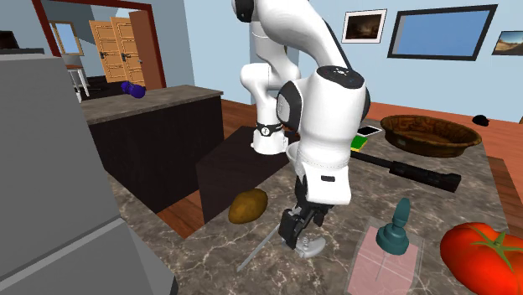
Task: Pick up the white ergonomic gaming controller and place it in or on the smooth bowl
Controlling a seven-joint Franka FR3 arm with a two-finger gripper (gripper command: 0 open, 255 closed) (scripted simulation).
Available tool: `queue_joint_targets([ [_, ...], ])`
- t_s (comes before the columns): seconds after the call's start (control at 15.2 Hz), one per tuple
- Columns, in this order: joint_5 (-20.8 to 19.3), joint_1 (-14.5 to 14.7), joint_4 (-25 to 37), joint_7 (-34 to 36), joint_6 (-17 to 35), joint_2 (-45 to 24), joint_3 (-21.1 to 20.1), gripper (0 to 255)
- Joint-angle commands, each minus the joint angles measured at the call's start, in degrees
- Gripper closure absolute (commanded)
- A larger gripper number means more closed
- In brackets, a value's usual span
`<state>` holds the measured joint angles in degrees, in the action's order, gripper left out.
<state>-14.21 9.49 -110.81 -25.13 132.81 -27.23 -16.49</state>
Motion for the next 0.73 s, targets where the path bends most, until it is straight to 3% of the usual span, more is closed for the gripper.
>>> queue_joint_targets([
  [0.0, -0.3, -0.1, -0.1, -0.4, 1.2, -0.9, 0.2, 0],
  [0.66, -1.4, 0.3, -0.3, 0.3, 3.8, -3.3, 0.9, 0],
])
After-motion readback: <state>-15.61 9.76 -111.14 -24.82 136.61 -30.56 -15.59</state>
